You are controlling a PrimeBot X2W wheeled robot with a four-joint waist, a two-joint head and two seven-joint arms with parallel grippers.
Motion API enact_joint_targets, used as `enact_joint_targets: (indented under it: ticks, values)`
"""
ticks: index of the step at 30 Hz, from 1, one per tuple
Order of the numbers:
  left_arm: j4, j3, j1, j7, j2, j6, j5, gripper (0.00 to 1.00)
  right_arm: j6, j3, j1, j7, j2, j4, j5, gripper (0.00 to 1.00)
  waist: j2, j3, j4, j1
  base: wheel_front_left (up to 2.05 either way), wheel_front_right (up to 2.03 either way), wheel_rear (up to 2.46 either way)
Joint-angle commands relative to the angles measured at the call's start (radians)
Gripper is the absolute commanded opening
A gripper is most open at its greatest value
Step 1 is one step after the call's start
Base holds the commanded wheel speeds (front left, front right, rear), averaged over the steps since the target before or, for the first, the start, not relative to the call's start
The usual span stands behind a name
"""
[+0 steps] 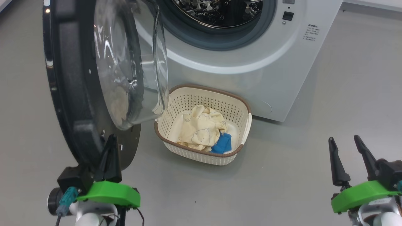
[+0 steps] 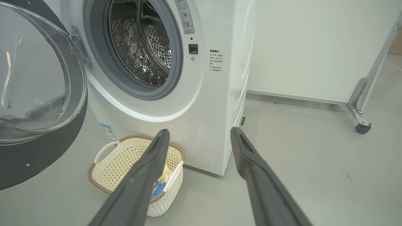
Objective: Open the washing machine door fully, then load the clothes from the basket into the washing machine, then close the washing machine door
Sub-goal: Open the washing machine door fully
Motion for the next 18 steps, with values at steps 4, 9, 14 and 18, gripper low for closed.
enact_joint_targets:
  ticks: [4,9,14,18]
  values:
    - [-0.034,0.077,-0.02,-0.018,0.042,0.023,-0.01,0.0,0.0,0.026,-0.026,0.0,-0.011,-0.039,0.001,1.0,0.0,0.005,0.006,0.0,0.0,0.0,0.0]
    - [-0.032,0.115,-0.022,-0.02,0.068,0.04,-0.018,0.0,0.0,0.035,-0.028,0.005,-0.011,-0.04,0.002,1.0,0.0,0.007,0.001,0.0,0.0,0.0,0.0]
    - [0.006,0.178,-0.015,-0.024,0.104,0.06,-0.04,0.0,0.0,0.038,-0.032,0.004,-0.011,-0.036,0.007,1.0,0.0,0.009,-0.016,0.0,0.0,0.0,0.0]
    - [0.037,0.219,-0.015,-0.027,0.128,0.066,-0.059,0.0,0.0,0.039,-0.033,0.007,-0.011,-0.04,0.008,1.0,0.0,0.016,-0.028,0.0,0.0,0.0,0.0]
